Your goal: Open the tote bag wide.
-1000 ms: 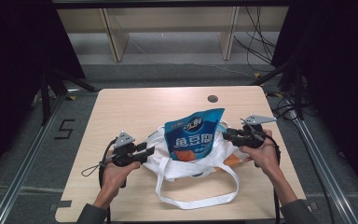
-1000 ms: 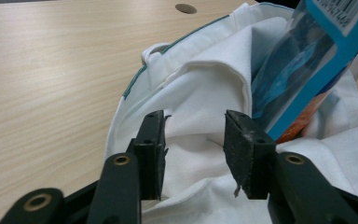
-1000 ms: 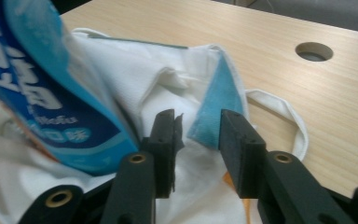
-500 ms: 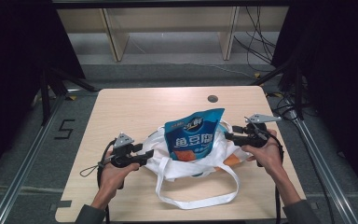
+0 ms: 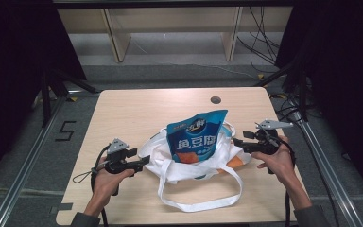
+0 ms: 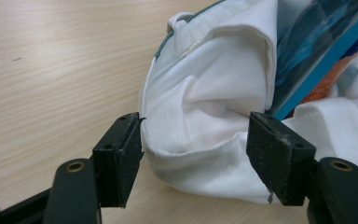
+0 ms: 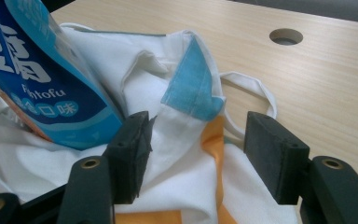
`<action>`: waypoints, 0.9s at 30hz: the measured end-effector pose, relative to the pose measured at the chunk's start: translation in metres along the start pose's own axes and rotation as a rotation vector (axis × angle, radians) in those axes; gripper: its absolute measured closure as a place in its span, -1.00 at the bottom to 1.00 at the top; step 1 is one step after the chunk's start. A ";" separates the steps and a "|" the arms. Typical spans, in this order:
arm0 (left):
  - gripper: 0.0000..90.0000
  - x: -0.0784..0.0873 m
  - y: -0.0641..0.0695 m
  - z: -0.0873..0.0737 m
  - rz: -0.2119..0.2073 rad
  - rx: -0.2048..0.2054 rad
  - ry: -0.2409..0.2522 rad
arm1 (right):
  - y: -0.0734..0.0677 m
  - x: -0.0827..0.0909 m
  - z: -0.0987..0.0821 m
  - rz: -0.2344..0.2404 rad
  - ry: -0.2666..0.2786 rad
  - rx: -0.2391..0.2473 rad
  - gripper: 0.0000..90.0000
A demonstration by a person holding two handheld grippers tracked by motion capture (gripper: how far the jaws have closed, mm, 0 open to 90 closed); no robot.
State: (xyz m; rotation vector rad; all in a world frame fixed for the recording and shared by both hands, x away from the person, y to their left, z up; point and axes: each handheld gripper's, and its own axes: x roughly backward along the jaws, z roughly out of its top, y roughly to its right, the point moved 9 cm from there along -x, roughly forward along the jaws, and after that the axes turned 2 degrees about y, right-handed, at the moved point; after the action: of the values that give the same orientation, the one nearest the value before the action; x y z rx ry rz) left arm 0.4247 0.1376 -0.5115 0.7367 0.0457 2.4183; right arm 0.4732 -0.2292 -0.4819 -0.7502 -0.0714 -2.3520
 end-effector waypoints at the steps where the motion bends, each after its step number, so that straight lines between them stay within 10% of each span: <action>1: -0.26 0.001 0.000 -0.003 -0.001 -0.008 -0.007 | -0.002 0.000 0.000 0.015 0.009 -0.004 -0.10; 27: -0.59 0.026 0.023 -0.043 -0.050 -0.027 0.009 | -0.021 0.025 -0.058 0.002 -0.094 0.011 -0.27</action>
State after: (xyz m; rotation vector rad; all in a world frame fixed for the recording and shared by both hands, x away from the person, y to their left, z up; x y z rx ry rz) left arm 0.3730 0.1391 -0.5306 0.7044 0.0350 2.3699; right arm 0.4156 -0.2410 -0.5138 -0.8544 -0.1246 -2.3123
